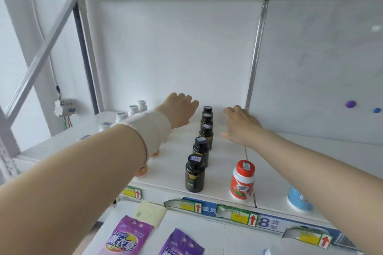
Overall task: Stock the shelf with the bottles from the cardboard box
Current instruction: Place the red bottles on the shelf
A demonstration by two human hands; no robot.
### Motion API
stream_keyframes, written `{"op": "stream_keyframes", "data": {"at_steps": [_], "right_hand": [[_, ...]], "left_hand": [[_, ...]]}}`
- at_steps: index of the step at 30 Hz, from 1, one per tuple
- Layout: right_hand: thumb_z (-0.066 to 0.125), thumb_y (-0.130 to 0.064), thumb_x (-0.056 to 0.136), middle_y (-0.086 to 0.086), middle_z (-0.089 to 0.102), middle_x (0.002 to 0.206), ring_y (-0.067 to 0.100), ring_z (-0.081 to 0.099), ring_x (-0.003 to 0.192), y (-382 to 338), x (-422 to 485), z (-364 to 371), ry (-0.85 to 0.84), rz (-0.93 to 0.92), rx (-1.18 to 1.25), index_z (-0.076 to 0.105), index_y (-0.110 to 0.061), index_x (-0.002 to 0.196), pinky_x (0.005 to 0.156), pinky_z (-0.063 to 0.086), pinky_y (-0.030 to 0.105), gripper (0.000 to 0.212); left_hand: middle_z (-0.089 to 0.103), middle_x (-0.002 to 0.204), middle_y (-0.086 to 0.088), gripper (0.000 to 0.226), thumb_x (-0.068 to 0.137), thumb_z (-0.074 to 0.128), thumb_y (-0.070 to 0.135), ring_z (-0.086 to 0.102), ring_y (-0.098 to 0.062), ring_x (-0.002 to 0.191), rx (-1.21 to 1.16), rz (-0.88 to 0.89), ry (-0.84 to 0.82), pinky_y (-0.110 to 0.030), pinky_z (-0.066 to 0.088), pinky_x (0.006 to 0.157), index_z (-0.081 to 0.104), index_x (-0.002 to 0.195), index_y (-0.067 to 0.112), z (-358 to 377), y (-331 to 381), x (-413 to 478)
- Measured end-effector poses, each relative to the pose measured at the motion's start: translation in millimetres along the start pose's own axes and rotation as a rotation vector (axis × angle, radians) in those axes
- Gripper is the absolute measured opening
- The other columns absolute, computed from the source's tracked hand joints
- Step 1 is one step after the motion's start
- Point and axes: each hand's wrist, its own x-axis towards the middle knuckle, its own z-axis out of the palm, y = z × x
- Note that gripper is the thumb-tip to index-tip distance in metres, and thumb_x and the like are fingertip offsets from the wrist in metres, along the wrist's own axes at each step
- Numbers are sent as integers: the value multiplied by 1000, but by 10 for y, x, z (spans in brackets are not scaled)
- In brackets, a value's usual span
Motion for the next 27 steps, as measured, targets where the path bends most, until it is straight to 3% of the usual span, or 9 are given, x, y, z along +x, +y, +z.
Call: {"op": "stream_keyframes", "data": {"at_steps": [3,12,20,27], "right_hand": [[59,-32,87,15,37,134,34,40,122,-522,-113,-52,9,-73,-4,33,-5,131,93,39,40,58],[53,-31,90,15,33,141,33,36,128,-2904,-148,61,48,-431,7,32,-9,136,99,35,41,55],[52,-35,90,14,33,141,32,33,130,-5459,-119,576,-48,-694,50,29,-9,137,104,35,42,59],[49,-35,92,13,36,138,30,36,128,-6891,25,1580,-198,-897,42,30,-8,137,104,34,40,55]], "left_hand": [[54,116,-7,31,93,45,17,53,-24,105,85,-39,-27,-28,35,76,43,124,11,-16,-323,-510],[52,125,-12,43,92,51,28,52,-28,114,214,-193,-221,-36,42,92,41,131,12,408,-1712,-2470],[51,119,-8,37,94,47,21,51,-25,108,209,-371,-444,-32,38,87,40,128,10,1379,-2998,-4505],[51,126,-9,43,94,48,22,51,-26,114,30,-529,-682,-34,40,93,38,133,10,2597,-3448,-5558]]}}
